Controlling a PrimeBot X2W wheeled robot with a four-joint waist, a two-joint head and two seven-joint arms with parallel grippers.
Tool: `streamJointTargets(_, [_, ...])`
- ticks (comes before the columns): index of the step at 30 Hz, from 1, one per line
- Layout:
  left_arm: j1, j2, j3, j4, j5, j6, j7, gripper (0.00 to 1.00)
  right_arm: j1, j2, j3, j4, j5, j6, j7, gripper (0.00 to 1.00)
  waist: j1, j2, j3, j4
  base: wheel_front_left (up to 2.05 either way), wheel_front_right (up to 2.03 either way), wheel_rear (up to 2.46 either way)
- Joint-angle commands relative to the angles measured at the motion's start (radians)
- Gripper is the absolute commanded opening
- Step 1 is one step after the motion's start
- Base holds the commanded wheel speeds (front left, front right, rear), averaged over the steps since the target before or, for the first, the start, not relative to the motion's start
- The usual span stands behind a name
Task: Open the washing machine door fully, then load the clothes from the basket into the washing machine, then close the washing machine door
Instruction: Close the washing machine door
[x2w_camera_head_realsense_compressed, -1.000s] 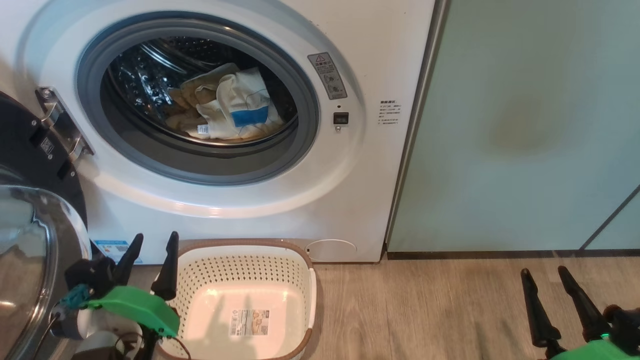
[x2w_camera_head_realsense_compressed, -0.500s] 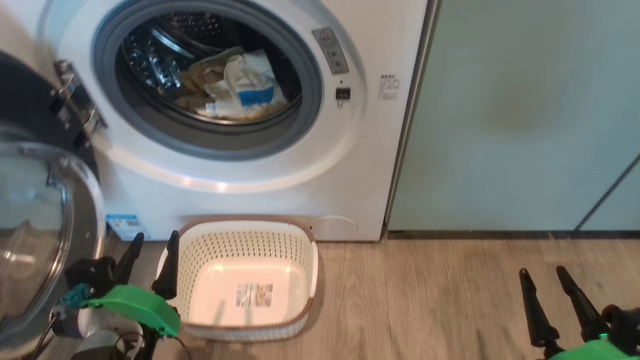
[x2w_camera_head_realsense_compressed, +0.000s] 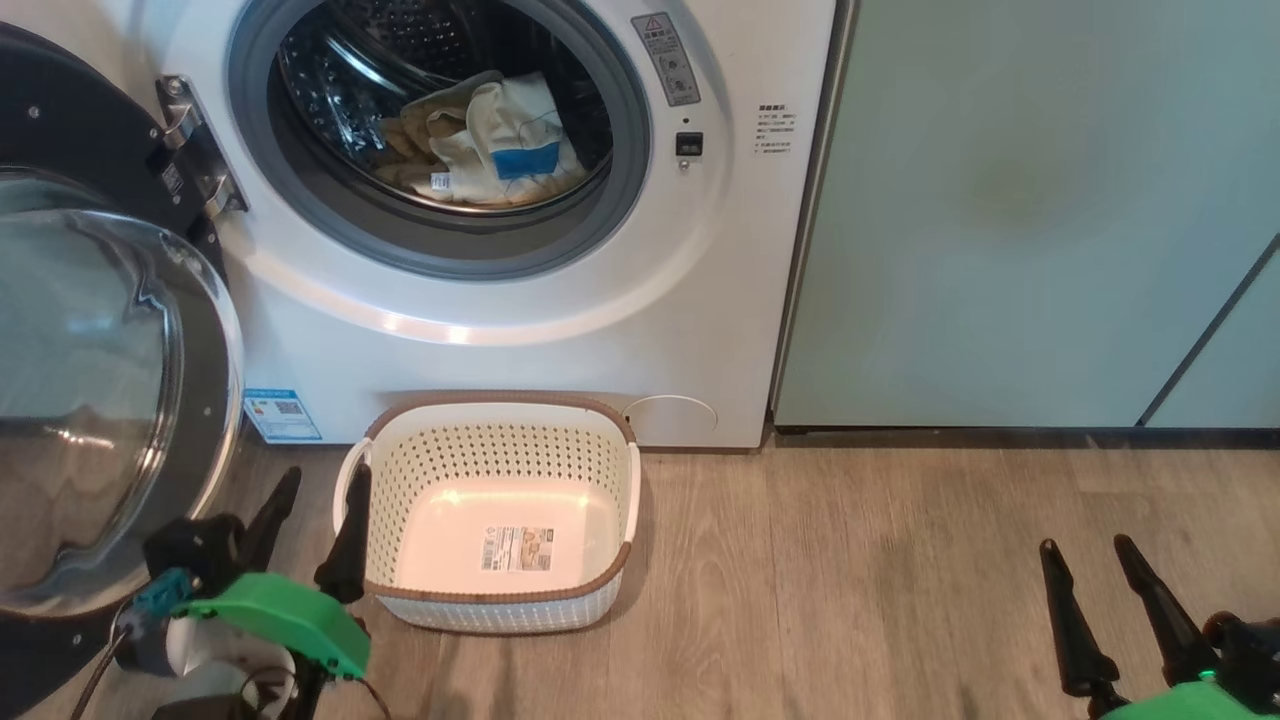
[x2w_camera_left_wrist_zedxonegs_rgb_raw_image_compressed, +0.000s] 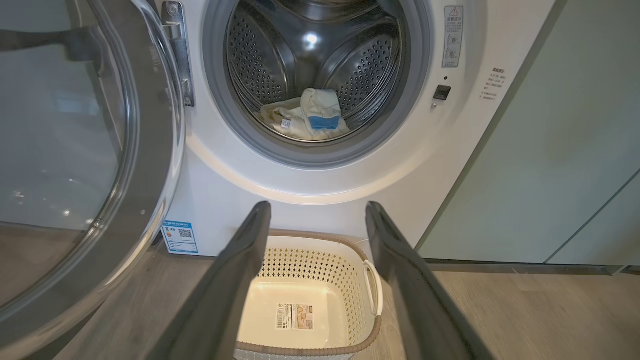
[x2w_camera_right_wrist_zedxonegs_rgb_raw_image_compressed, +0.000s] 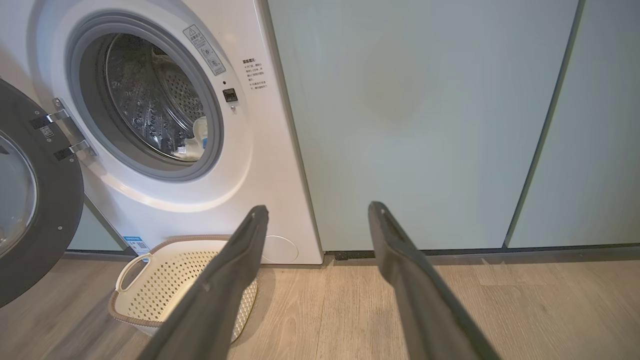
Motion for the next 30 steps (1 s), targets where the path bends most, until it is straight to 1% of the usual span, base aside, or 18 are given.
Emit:
streamJointTargets(1, [-0.036, 0.028, 0.037, -0.032, -0.005, -0.001, -0.008, 1.00, -0.022, -0.016, 0.015, -0.028, -0.003, 0.001, -0.007, 1.00, 0.0000, 0.0000, -0.001, 0.000, -0.09, 0.09, 0.00])
streamJointTargets(10, [-0.030, 0.021, 0.043, -0.039, -0.008, 0.000, -0.008, 1.00, -0.017, -0.016, 0.011, -0.030, -0.003, 0.001, -0.007, 1.00, 0.0000, 0.0000, -0.005, 0.009, 0.00, 0.00, 0.00])
streamJointTargets(15, [-0.024, 0.006, 0.048, -0.056, -0.001, 0.012, -0.008, 1.00, -0.011, -0.012, 0.007, -0.033, -0.005, 0.001, -0.007, 1.00, 0.0000, 0.0000, -0.006, 0.027, 0.00, 0.00, 0.00])
streamJointTargets(19, [-0.026, 0.006, 0.052, -0.055, -0.003, 0.010, -0.008, 1.00, -0.009, -0.011, 0.007, -0.032, -0.004, 0.001, -0.007, 1.00, 0.0000, 0.0000, -0.005, 0.056, 0.00, 0.00, 0.00])
streamJointTargets(23, [-0.031, 0.005, 0.053, -0.043, -0.004, 0.008, -0.008, 1.00, -0.011, -0.011, 0.009, -0.032, -0.002, 0.001, -0.007, 1.00, 0.0000, 0.0000, -0.002, 0.100, 0.00, 0.00, 0.00])
streamJointTargets(24, [-0.031, 0.005, 0.053, -0.043, -0.004, 0.008, -0.008, 1.00, -0.011, -0.011, 0.009, -0.032, -0.002, 0.001, -0.007, 1.00, 0.0000, 0.0000, -0.002, 0.100, 0.00, 0.00, 0.00])
streamJointTargets(30, [-0.042, 0.000, 0.058, -0.041, -0.004, 0.007, -0.008, 1.00, -0.019, -0.009, 0.011, -0.033, -0.001, 0.001, -0.007, 1.00, 0.0000, 0.0000, 0.004, 0.187, 0.00, 0.00, 0.00])
